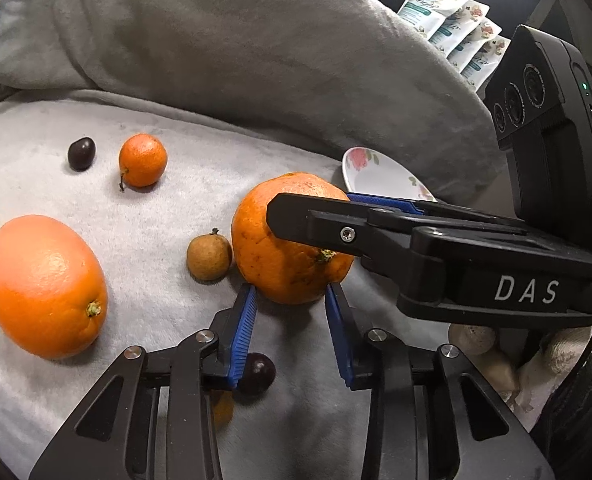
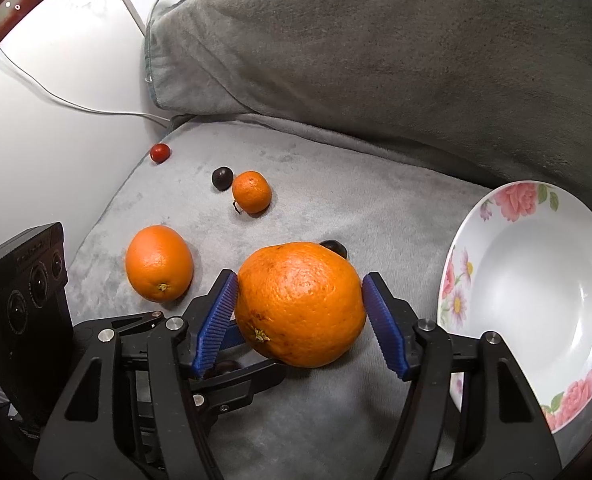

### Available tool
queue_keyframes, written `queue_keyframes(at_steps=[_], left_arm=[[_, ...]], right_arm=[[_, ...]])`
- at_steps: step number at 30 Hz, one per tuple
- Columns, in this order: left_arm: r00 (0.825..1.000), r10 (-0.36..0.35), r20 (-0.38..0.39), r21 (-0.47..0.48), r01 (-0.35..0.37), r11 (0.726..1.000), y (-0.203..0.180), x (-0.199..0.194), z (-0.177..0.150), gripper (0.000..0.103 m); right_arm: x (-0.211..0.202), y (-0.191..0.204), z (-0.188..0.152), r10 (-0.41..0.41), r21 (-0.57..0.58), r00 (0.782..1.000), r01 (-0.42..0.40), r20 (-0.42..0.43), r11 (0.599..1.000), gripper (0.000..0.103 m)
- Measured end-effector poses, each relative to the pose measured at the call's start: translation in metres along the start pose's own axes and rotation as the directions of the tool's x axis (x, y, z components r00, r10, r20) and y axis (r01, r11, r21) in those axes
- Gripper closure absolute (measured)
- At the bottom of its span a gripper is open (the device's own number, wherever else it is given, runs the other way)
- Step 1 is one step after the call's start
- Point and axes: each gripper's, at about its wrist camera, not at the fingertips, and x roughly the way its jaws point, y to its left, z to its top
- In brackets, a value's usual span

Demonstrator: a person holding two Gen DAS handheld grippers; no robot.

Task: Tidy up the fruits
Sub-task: 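Carry the orange to the floral plate and open the right tool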

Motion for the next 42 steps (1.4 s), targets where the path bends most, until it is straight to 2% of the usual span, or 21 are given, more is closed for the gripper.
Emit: queue_keyframes(at_steps=[16, 29, 42], left_arm=[[0.999, -0.035, 0.027, 0.082, 0.032, 0.996, -0.042, -0.002, 0.000, 0.069], [0.996, -0.083, -0.006, 0.155, 0.083, 0.984, -0.092, 0.018, 0.004, 0.069], [0.996, -0.080, -0.042, 0.182, 0.086, 0.980, -0.111, 0.035, 0.004, 0.069]], right_arm=[[-0.052, -0.003, -0.013, -0.043, 0.011, 0.995, 0.043, 0.090, 0.999, 0.036], [-0.095, -0.044, -0.031, -0.101, 0.087, 0.985, 0.089, 0.138, 0.992, 0.036], [-0.103, -0.077, -0.041, -0.111, 0.152, 0.984, 0.089, 0.137, 0.984, 0.036]])
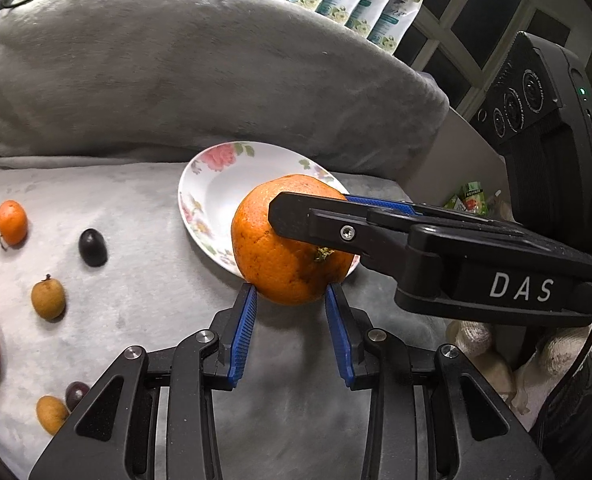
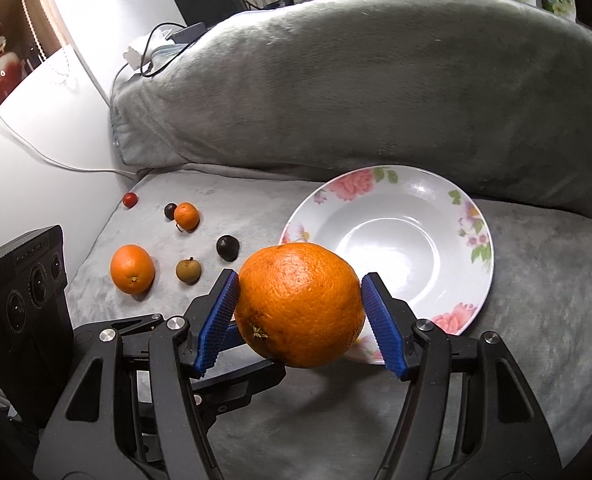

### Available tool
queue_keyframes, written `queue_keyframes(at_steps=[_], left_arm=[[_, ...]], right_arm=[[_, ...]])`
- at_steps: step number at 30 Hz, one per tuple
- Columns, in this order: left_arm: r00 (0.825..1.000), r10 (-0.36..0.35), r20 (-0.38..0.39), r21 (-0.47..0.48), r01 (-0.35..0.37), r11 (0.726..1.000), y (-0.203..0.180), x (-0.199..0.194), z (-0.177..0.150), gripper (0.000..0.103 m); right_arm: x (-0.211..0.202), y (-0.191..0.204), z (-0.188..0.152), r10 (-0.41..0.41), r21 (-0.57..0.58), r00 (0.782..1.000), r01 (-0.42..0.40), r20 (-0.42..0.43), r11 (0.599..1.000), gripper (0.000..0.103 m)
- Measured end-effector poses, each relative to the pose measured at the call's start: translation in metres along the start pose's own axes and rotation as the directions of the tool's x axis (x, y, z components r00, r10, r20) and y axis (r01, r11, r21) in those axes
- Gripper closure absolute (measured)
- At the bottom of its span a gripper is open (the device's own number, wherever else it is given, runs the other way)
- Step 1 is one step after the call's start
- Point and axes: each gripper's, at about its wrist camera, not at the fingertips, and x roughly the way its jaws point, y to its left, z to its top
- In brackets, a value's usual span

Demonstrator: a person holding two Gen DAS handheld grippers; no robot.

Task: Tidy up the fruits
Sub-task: 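Carry the orange to the floral plate and open the right tool, then move the right tool to the large orange and close around it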

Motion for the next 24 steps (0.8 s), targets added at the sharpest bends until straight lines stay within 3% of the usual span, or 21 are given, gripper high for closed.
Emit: queue_keyframes(at_steps=[10, 12, 19, 22, 24], left_arm=[[0.999, 0.004, 0.032, 0.026, -0.004, 1.000, -0.003, -0.012, 0.003, 0.069], [0.999, 0.013, 0.039, 0.029, -0.014, 0.999, -0.002, -0.016, 0.003, 0.069], [0.998, 0.030, 0.057, 0.033, -0.032, 0.999, 0.003, -0.028, -0.002, 0.068], [0.997, 0.038, 0.069, 0.030, -0.040, 0.999, 0.004, -0.032, -0.003, 0.051], [0.995, 0.041, 0.087, 0.028, -0.043, 0.999, 0.004, -0.037, -0.004, 0.041]], right_arm=[[-0.017, -0.013, 0.007, -0.046, 0.063, 0.995, 0.040, 0.092, 0.997, 0.035], [-0.022, -0.016, 0.008, -0.057, 0.074, 0.992, 0.049, 0.113, 0.996, 0.027], [-0.033, -0.018, 0.007, -0.081, 0.100, 0.984, 0.065, 0.157, 0.993, 0.018], [-0.035, -0.018, 0.004, -0.100, 0.105, 0.981, 0.083, 0.164, 0.991, 0.017], [-0.036, -0.018, 0.003, -0.104, 0.113, 0.980, 0.086, 0.169, 0.990, 0.010]])
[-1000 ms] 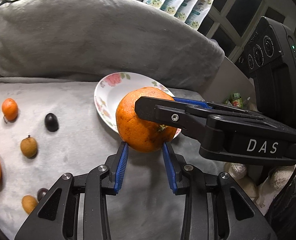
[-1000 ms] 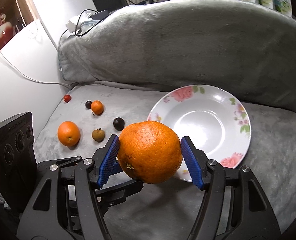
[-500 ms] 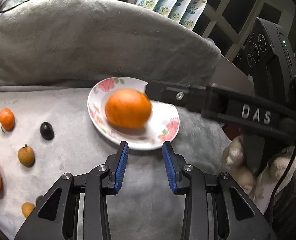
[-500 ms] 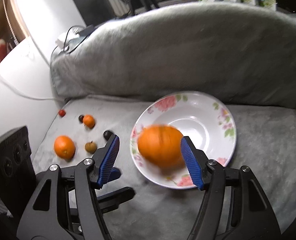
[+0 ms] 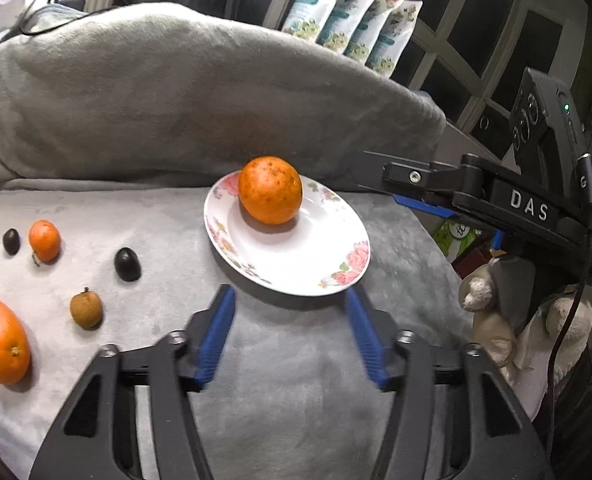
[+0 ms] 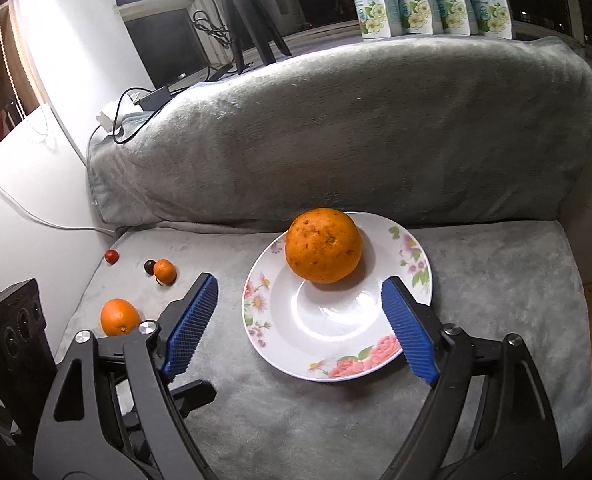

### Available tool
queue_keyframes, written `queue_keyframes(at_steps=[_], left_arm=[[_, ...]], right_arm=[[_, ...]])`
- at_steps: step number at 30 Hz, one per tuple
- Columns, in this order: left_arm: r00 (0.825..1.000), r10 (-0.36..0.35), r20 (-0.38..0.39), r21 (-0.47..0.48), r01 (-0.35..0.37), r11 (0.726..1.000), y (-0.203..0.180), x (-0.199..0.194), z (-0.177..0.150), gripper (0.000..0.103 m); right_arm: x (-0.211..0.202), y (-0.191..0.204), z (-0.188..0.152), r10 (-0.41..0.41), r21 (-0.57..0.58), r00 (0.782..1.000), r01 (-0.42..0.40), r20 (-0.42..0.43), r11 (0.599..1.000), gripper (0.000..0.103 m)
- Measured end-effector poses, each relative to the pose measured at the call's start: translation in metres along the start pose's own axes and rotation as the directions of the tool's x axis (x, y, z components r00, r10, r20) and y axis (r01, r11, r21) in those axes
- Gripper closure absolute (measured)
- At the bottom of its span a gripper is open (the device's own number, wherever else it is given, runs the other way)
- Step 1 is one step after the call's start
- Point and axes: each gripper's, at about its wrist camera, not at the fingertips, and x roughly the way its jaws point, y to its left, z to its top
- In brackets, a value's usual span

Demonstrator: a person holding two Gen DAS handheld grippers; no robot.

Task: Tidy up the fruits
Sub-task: 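Move the right tool to the large orange and close around it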

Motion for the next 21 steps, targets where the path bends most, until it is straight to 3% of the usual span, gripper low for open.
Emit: queue_keyframes(at_steps=[3, 8, 21], left_arm=[[1.000, 0.013, 0.014, 0.010, -0.013, 1.000, 0.000, -0.007, 0.000, 0.031], [0.998, 0.042, 0.041, 0.008, -0.042, 0.999, 0.004, -0.021, -0.001, 0.025], [0.984, 0.149, 0.101, -0.031, -0.147, 0.989, 0.046, -0.067, -0.011, 0.025]], right_arm=[[-0.004, 0.001, -0.002, -0.003, 0.006, 1.000, 0.003, 0.019, 1.000, 0.007], [-0.003, 0.007, -0.005, -0.004, -0.005, 1.000, 0.004, 0.012, 1.000, 0.007], [0.004, 0.038, -0.011, 0.043, -0.063, 0.999, -0.043, -0.004, 0.997, 0.007]])
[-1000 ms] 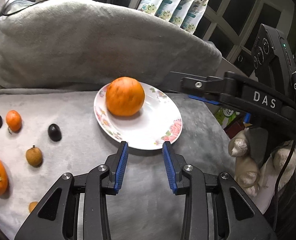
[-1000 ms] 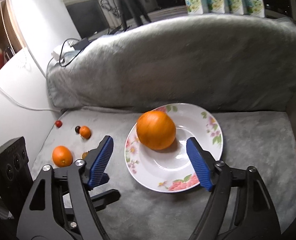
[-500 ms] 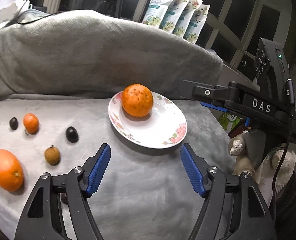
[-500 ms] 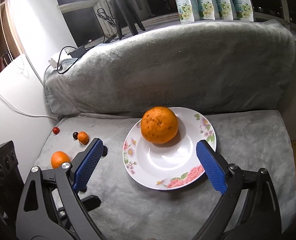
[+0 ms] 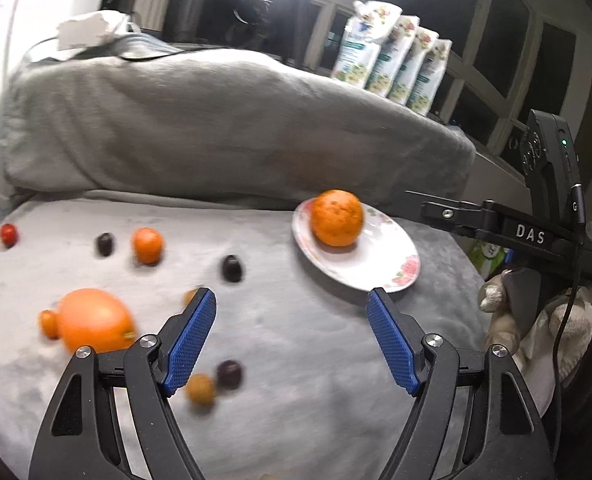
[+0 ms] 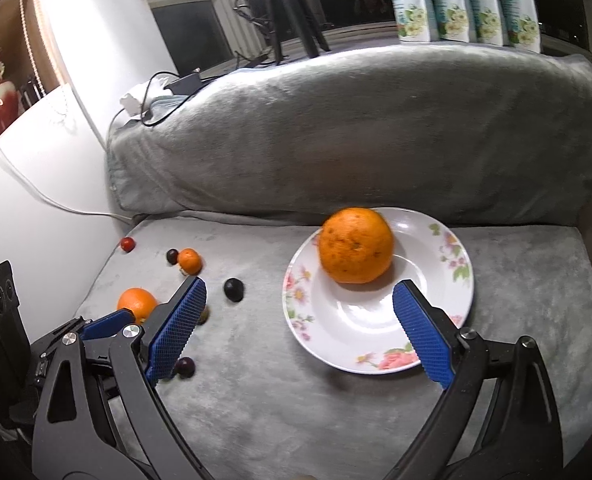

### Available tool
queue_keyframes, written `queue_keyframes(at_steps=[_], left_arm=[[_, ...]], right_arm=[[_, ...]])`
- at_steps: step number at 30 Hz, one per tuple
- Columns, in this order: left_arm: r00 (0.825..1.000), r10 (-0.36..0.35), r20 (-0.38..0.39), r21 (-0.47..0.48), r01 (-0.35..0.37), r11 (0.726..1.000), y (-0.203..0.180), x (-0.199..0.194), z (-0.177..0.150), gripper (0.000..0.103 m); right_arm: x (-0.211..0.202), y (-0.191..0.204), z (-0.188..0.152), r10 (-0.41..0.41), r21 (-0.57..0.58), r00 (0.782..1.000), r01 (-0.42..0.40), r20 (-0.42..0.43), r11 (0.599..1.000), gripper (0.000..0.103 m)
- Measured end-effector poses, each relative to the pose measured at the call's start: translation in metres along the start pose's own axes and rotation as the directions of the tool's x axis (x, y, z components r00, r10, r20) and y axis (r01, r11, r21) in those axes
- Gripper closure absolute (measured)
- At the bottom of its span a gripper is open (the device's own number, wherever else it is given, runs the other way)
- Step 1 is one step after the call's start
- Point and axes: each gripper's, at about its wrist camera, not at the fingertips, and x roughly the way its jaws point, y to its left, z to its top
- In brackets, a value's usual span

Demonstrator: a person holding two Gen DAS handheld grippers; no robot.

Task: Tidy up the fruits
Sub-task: 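Move the right tool to the large orange and close around it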

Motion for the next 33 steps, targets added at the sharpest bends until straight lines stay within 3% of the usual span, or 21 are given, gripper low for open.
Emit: queue_keyframes(at_steps=[12, 19, 28, 33], left_arm=[[0.990, 0.142, 0.001, -0.119, -0.141, 0.983, 0.076, -0.033, -0.026, 0.025], [0.983, 0.183, -0.023, -0.197, -0.184, 0.963, 0.109, -0.039, -0.040, 0.025], [0.984, 0.165, -0.063, -0.243, -0.175, 0.954, 0.126, -0.030, -0.050, 0.025], [0.988, 0.132, -0.085, -0.267, -0.150, 0.952, 0.131, -0.022, -0.053, 0.025]], right_arm=[[0.016, 0.038, 0.005, 0.092, -0.054, 0.996, -0.093, -0.020, 0.994, 0.007], [0.037, 0.061, 0.008, 0.147, -0.074, 0.986, -0.153, -0.076, 0.986, 0.007], [0.076, 0.100, 0.006, 0.200, -0.140, 0.960, -0.230, -0.198, 0.963, 0.007], [0.101, 0.122, -0.001, 0.247, -0.152, 0.927, -0.297, -0.282, 0.943, 0.007]])
